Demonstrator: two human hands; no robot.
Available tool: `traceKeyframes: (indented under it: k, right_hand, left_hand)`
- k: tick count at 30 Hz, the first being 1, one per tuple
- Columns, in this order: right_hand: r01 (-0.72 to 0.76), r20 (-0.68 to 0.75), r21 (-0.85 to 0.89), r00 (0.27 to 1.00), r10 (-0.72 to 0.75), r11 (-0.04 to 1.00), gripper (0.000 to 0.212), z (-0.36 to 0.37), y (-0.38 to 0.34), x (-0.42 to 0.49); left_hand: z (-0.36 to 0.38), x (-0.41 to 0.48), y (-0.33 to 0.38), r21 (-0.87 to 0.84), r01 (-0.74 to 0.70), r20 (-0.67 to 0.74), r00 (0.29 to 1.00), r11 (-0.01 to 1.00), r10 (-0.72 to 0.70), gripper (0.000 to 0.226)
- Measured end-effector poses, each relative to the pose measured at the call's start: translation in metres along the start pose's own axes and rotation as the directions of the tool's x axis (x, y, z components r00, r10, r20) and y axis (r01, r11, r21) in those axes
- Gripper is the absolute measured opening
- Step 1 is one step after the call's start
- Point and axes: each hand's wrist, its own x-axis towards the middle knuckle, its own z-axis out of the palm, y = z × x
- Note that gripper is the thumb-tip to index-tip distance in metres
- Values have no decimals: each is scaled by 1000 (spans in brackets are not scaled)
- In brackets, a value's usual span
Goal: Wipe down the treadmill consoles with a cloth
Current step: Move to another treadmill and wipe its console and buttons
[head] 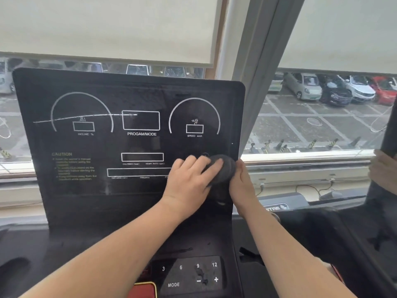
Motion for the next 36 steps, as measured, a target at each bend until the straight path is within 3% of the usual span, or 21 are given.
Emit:
traceKeyframes:
  k: [2, 6, 12, 19, 24, 31, 36]
  right_hand:
    - [-23, -15, -37, 1000, 23, 999, 52, 1, -5, -3]
    - [-6, -25, -83, 1000, 4, 997, 53, 1, -7, -5]
    - [-56, -37, -141, 998, 51, 988, 61, 0, -2, -2]
    - [-106, -30, -66, 994, 104, 992, 62, 3, -4, -7]
    - [-130, 10, -63, 991, 130, 990, 61, 3, -10, -8]
    - [-136, 4, -50, 991, 137, 989, 58, 1, -13, -9]
    - [-75, -41, -106, 997, 71, 992, 58, 1, -9, -11]
  left_hand:
    - [3, -22, 4, -7, -16, 50, 999, 1000, 16, 63]
    - [-1, -40, 5, -27, -5, 116, 993, 1000, 8, 60]
    - [-22, -57, -11, -8, 153, 197, 969, 988, -148, 46]
    - [-56, -108, -74, 65, 289, 173, 940, 955, -296, 55]
    - [-53, -101, -45, 68, 478, 154, 862, 876, -483, 50]
    - [-13, -45, 37, 8, 263, 269, 929, 965, -256, 49]
    - [-15, -52, 25, 43, 200, 284, 937, 979, -204, 49]
